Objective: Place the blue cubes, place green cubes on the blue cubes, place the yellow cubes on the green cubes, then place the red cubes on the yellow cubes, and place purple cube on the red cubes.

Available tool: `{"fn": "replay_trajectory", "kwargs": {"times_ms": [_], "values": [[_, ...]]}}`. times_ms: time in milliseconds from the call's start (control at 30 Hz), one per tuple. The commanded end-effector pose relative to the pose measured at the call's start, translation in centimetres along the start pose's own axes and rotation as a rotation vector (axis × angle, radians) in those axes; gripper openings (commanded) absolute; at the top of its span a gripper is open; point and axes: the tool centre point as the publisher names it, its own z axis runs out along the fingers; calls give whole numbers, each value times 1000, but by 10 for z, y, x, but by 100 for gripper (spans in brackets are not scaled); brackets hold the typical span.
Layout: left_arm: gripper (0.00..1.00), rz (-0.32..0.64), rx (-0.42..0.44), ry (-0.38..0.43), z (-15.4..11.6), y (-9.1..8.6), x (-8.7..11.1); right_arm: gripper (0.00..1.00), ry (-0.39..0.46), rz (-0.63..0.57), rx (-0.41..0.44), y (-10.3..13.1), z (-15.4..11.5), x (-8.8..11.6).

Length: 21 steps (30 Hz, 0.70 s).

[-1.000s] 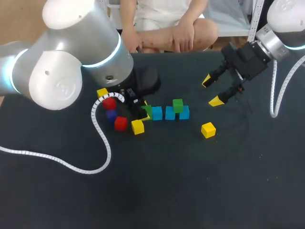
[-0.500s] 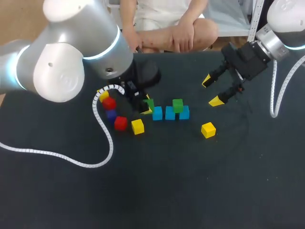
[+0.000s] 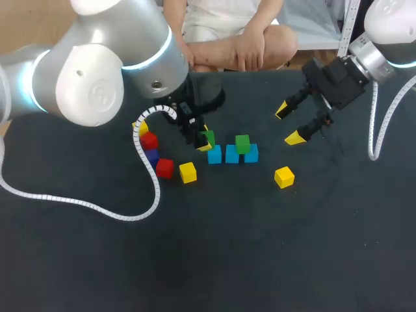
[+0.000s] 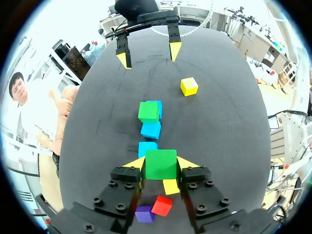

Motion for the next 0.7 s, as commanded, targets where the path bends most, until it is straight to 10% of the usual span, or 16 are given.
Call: {"fn": "replay_trajectory", "kwargs": {"times_ms": [33, 700], "values": [[0, 0, 10, 8, 2, 3, -4, 100, 0, 0, 3, 1, 0, 0], [0, 1, 15, 22, 2, 2, -5, 100, 0, 0, 3, 1, 0, 0]]}}
